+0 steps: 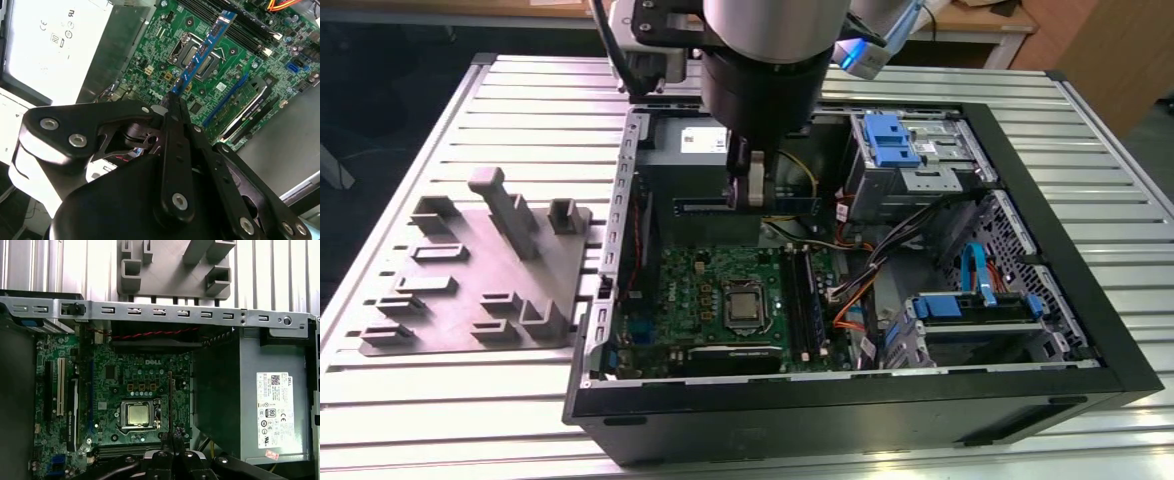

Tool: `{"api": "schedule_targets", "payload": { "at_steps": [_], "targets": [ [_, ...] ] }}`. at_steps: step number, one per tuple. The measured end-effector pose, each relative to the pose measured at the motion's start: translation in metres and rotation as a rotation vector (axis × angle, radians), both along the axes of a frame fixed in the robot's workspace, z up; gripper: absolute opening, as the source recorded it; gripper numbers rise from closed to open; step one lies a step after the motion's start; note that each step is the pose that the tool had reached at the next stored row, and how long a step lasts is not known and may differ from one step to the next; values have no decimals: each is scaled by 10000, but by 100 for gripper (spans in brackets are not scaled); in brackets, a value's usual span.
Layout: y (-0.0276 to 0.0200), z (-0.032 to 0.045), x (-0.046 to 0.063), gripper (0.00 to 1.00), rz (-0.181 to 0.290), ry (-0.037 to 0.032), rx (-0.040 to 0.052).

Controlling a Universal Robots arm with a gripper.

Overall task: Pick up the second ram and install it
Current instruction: 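Pick up the second ram and move it above second insertion slot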

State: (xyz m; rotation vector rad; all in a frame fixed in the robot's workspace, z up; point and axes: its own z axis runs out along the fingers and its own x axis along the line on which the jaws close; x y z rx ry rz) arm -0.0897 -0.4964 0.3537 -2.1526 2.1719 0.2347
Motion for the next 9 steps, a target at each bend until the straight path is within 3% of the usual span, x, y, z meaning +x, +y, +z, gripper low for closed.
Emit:
{"api": "schedule_targets", "payload": {
  "at_steps": [9],
  "targets": [
    [0,-117,46,11,-1,9,-2]
  ]
}}
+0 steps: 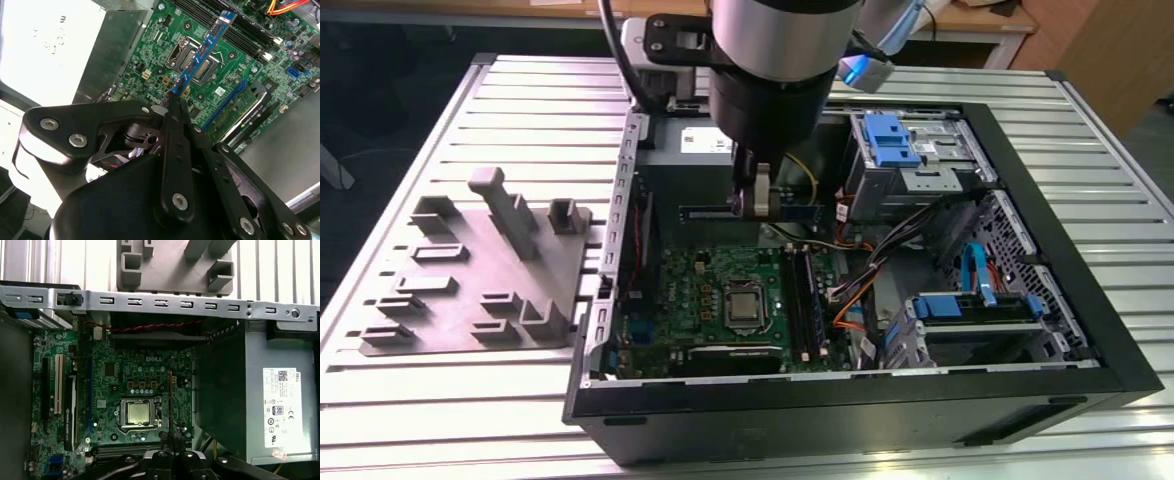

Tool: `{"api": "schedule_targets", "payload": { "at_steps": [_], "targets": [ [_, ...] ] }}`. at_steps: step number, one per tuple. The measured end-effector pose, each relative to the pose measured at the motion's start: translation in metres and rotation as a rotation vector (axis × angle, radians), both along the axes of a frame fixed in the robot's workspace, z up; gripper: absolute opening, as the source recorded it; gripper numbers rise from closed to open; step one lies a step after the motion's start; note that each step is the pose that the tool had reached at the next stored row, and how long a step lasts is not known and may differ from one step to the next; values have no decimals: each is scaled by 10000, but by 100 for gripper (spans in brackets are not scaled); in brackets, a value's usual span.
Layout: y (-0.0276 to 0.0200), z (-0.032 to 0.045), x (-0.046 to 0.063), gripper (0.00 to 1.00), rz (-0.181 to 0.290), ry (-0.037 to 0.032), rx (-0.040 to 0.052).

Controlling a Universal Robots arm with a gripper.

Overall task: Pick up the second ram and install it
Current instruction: 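Pick up the second ram and move it above second insertion slot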

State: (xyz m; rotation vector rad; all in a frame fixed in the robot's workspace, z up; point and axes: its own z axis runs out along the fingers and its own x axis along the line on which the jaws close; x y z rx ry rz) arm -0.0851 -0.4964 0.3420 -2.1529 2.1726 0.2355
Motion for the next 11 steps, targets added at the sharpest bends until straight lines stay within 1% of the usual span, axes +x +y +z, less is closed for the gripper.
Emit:
{"api": "schedule_targets", "payload": {
  "at_steps": [5,11],
  "targets": [
    [0,-52,0,11,0,0,-1],
    [0,-158,0,11,0,4,-6]
  ]
}}
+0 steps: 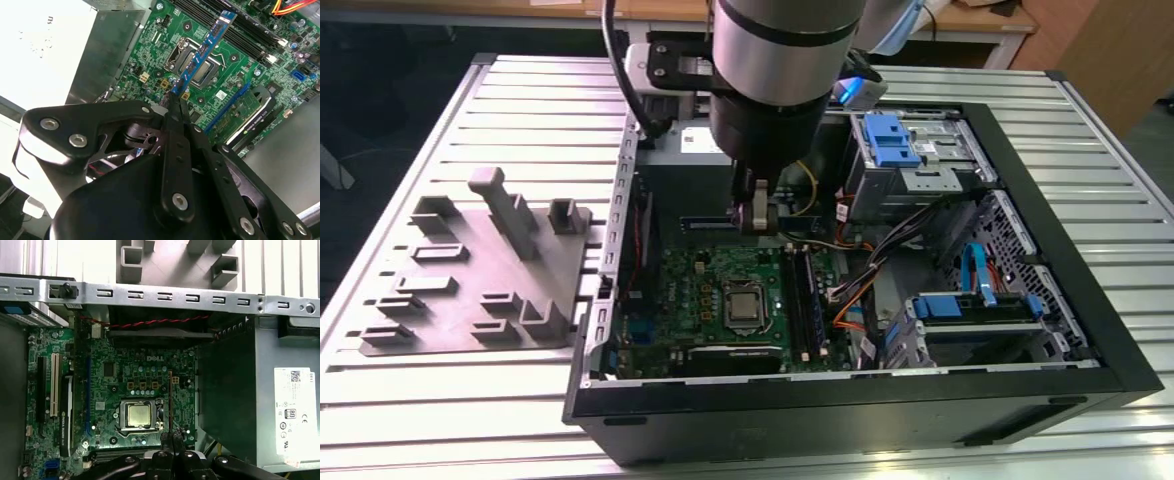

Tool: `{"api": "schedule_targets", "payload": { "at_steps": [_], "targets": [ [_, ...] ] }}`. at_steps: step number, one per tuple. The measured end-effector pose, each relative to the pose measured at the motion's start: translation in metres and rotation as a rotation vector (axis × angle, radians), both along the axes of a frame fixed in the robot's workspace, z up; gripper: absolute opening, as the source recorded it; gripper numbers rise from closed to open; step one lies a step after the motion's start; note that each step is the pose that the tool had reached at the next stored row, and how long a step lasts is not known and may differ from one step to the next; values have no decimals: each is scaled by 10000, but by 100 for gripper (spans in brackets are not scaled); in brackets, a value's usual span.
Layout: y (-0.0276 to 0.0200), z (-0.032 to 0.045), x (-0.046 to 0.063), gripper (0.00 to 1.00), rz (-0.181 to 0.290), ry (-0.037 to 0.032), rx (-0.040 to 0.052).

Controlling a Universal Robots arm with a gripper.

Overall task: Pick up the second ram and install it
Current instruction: 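Pick up the second ram and move it above second insertion slot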

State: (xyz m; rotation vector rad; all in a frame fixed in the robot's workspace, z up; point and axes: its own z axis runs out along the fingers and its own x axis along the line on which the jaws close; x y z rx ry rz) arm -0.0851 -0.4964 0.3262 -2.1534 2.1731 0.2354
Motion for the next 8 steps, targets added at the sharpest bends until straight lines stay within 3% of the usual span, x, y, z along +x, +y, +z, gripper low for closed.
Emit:
{"api": "schedule_targets", "payload": {
  "at_steps": [8],
  "targets": [
    [0,-106,0,11,1,1,-19]
  ]
}}
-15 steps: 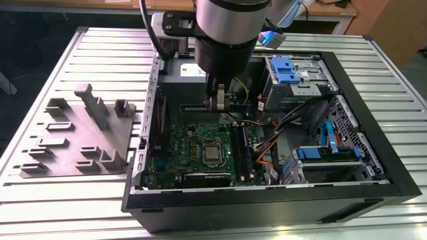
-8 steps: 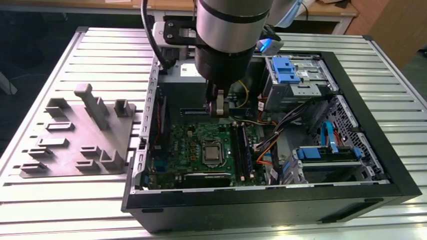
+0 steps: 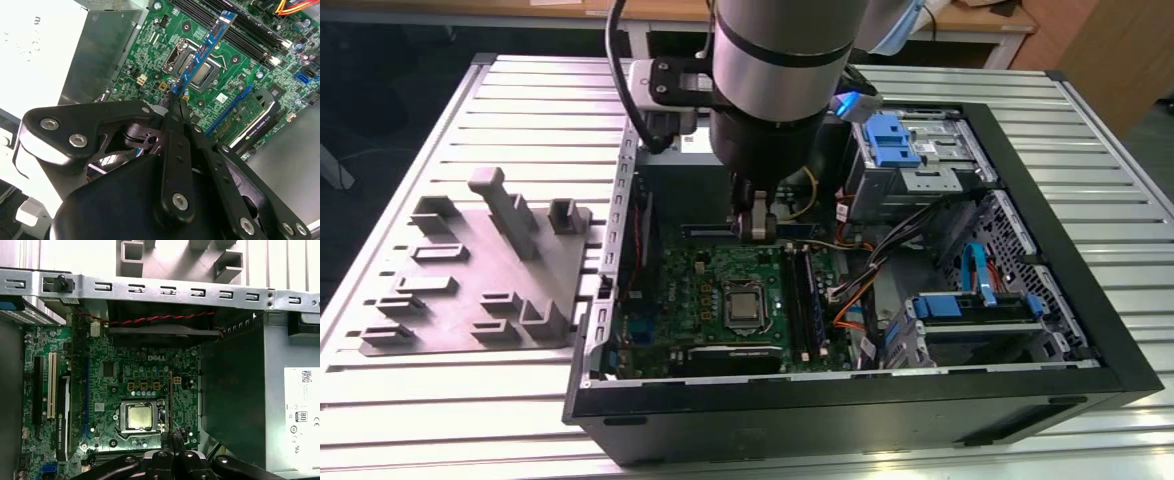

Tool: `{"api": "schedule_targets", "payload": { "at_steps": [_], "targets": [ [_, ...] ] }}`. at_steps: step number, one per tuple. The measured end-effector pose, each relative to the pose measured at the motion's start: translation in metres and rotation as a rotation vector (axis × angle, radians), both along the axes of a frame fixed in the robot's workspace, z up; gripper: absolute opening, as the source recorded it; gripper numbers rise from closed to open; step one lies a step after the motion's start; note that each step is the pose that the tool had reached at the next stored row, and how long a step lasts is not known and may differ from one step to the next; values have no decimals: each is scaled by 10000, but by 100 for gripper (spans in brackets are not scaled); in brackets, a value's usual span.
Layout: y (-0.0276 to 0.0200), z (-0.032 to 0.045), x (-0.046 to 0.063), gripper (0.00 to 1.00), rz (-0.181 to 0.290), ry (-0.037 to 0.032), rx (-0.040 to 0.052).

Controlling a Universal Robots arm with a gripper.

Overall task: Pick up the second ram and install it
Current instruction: 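Pick up the second ram and move it above second insertion slot, then insert the second ram into the second slot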

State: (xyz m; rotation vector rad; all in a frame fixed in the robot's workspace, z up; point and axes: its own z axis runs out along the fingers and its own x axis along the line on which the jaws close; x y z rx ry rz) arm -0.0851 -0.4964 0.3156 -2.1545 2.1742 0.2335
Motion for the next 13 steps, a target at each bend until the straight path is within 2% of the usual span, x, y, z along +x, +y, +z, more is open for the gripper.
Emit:
{"api": "schedule_targets", "payload": {
  "at_steps": [8,13],
  "targets": [
    [0,-48,0,11,-5,-1,0],
    [0,-52,4,11,-6,0,-2]
  ]
}}
